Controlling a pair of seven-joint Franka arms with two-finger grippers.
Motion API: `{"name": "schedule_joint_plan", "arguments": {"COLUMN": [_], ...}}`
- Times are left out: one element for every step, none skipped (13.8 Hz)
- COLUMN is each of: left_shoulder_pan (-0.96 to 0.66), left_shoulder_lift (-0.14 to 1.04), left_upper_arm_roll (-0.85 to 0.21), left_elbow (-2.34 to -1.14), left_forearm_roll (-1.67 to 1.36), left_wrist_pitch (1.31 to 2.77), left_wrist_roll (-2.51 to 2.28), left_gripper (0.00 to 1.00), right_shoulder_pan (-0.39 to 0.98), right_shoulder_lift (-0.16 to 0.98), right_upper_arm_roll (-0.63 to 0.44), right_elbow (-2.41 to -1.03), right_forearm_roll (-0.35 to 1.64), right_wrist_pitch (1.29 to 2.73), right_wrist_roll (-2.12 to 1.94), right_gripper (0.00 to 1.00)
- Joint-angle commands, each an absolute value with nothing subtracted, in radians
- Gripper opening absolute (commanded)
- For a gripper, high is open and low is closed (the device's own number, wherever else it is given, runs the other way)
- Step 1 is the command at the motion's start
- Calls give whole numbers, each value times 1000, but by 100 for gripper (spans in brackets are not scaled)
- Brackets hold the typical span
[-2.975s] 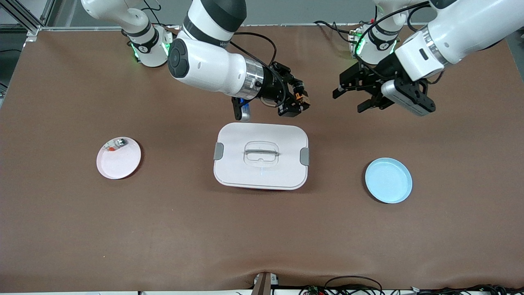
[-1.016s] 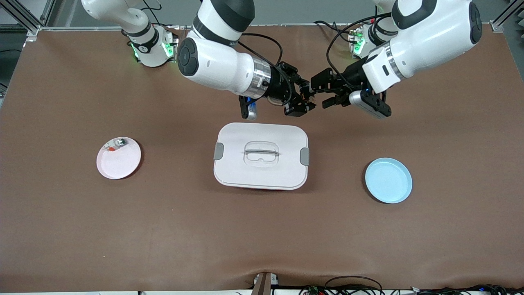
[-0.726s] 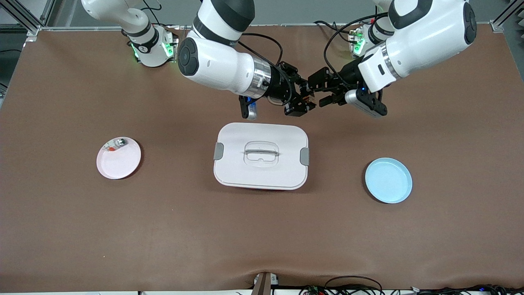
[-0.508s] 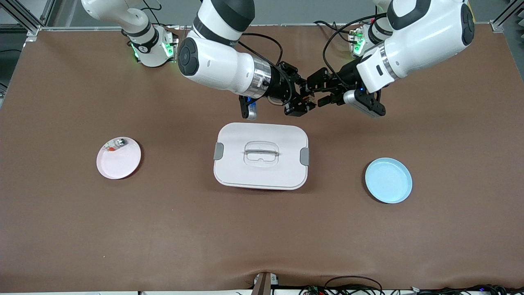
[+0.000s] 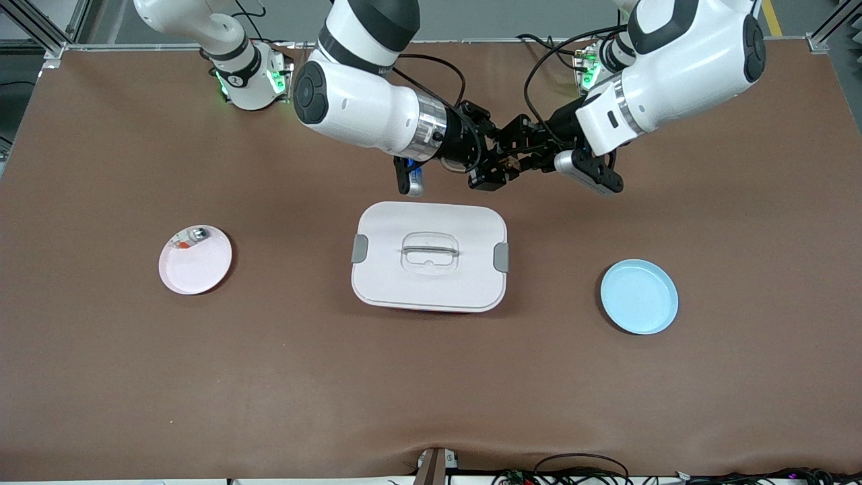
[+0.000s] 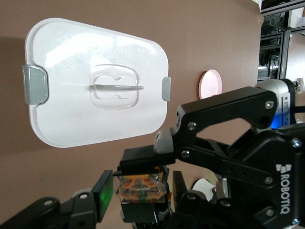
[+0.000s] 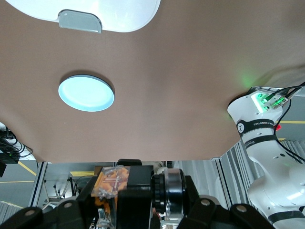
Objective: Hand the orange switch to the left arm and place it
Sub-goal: 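Close the left gripper on the orange switch beside the right gripper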
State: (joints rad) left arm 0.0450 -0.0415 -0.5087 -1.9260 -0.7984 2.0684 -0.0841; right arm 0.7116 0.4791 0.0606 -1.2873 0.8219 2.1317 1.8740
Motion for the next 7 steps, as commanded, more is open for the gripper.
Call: {"name": "schedule_joint_plan", "arguments": {"left_shoulder_pan": [51,52,54,54,54,54,57], "left_shoulder_lift": [-40,-40,-40,-38,-37,-37,-37], "left_upper_arm_roll": [-520,-520,-520,-520,-519,-518,-518], "left_elbow": [-1930,-1930,-1928,-1928,-1925,-1924,-1924], "left_forearm_roll": [-822,-822,-822,-822,-822,-821,-821], "left_wrist_pitch": [2083,2082,2077,2077,2075,2075,2072], "left_wrist_roll": [-94,-95,-95,-95,-94,-83,-81], "left_gripper": [36,27,26,24,18,11,2], "right_shoulder_pan": [726,726,726,726,726,727,727], "right_shoulder_lift": [495,495,497,499,499,499,499], "right_upper_arm_roll": [51,51,51,51,51,51,51], "right_elbow": [-1261,-1261,-1261,-1261,-1259,-1259,-1259], "right_forearm_roll": [838,836,836,836,836,836,836], "right_wrist_pitch": [2135,2135,2135,2135,2135,2135,2135], "right_wrist_roll": [1887,1887,1887,1887,1887,1885,1885], "right_gripper": [51,51,51,51,51,51,51]}}
